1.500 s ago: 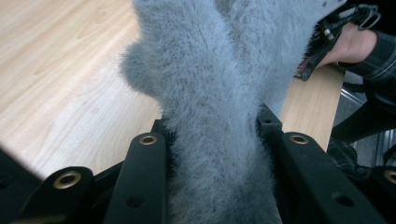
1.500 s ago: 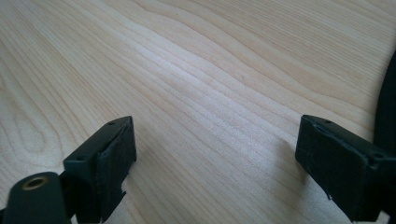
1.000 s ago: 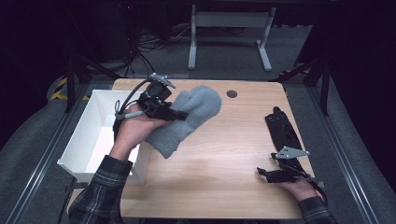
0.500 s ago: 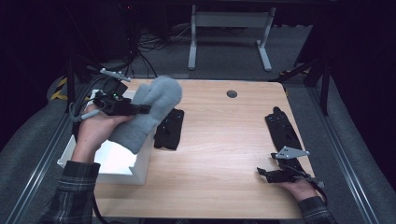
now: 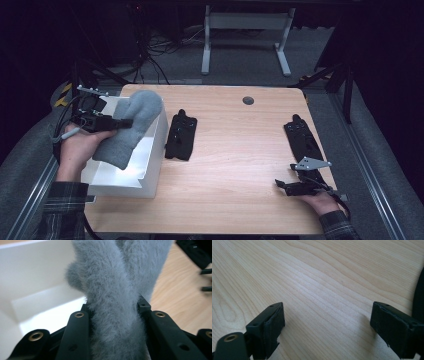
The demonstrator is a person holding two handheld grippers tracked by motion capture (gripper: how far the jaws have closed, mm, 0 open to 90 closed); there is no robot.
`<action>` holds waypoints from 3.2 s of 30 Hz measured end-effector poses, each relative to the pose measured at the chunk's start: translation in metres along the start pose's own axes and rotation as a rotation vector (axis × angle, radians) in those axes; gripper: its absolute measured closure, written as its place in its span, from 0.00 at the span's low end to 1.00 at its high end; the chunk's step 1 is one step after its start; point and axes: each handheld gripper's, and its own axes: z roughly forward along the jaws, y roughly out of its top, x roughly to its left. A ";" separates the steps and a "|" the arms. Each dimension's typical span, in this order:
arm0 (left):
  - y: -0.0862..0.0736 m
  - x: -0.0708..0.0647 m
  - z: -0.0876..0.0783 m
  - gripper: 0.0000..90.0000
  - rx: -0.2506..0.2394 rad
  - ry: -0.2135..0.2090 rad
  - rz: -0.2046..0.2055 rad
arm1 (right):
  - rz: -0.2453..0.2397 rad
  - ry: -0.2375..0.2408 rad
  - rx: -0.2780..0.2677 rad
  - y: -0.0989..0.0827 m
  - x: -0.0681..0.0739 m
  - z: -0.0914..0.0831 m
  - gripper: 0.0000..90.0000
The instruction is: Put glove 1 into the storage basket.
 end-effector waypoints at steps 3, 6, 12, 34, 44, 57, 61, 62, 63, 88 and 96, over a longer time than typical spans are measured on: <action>-0.005 0.007 0.007 0.74 0.016 0.011 -0.018 | 0.000 0.000 0.000 0.000 0.000 0.000 0.14; -0.016 0.018 0.023 0.74 0.050 0.022 -0.057 | 0.000 0.000 0.000 0.000 0.000 0.000 0.14; -0.034 0.034 0.052 0.74 0.106 0.038 -0.115 | 0.001 0.000 0.000 0.000 0.000 0.000 0.14; -0.056 0.063 0.097 0.41 0.175 0.125 -0.191 | 0.000 0.000 0.000 0.000 0.000 0.000 0.14; -0.036 0.042 0.067 0.30 0.046 0.155 -0.137 | 0.000 0.000 0.000 0.000 0.000 0.000 0.14; -0.001 -0.013 0.042 0.27 -0.062 0.059 -0.013 | 0.000 0.000 0.000 0.000 0.000 0.000 0.14; 0.008 -0.039 0.046 0.27 -0.078 0.014 0.046 | 0.000 0.000 0.000 0.000 0.000 0.000 0.14; 0.008 -0.039 0.046 0.27 -0.078 0.014 0.046 | 0.000 0.000 0.000 0.000 0.000 0.000 0.14; 0.010 -0.047 0.050 0.27 -0.079 -0.001 0.061 | 0.000 0.000 0.000 0.000 0.000 0.000 0.14; -0.003 -0.152 0.141 0.25 -0.011 -0.157 0.314 | -0.005 0.007 0.003 0.000 0.000 0.000 0.13; -0.035 -0.157 0.173 0.21 -0.010 -0.173 0.353 | -0.008 -0.014 0.003 0.005 0.000 -0.006 0.28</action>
